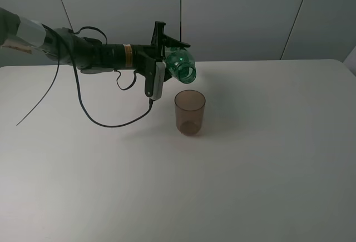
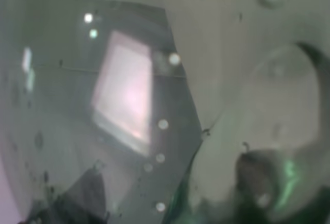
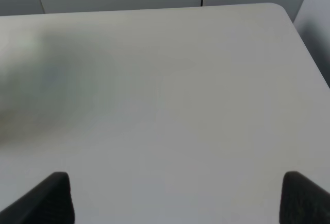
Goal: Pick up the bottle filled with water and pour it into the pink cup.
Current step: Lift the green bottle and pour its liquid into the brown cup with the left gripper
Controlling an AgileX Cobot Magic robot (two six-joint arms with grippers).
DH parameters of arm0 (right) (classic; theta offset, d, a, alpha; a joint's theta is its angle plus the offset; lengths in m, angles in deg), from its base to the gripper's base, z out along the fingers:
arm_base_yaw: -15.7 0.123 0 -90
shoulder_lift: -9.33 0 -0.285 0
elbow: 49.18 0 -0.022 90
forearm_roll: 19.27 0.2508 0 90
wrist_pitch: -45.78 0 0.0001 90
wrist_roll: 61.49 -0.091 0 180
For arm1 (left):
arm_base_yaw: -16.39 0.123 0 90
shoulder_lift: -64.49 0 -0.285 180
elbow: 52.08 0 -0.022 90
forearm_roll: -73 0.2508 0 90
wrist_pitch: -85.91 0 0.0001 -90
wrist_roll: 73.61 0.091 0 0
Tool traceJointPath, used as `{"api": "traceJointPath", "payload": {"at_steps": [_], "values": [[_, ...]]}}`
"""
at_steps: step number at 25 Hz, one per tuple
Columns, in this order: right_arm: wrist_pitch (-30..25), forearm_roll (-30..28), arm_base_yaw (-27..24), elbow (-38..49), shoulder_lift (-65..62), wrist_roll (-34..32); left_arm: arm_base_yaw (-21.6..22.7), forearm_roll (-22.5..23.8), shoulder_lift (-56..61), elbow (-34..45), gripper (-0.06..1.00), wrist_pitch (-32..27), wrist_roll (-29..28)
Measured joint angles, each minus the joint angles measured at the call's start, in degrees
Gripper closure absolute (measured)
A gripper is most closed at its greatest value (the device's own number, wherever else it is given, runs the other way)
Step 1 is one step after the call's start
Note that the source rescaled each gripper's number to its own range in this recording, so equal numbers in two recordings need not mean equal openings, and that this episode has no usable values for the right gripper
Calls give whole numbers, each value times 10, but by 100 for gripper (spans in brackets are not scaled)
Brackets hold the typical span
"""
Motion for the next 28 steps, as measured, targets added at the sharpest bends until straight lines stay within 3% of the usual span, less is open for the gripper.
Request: {"api": "traceJointPath", "payload": {"at_steps": [15, 22, 28], "values": [[0, 0, 0, 0, 0, 0, -3, -19, 0, 0, 94, -27, 99], [0, 0, 0, 0, 0, 0, -8, -55, 0, 0, 94, -29, 147], [0, 0, 0, 0, 0, 0, -8, -60, 0, 0, 94, -29, 162]]}}
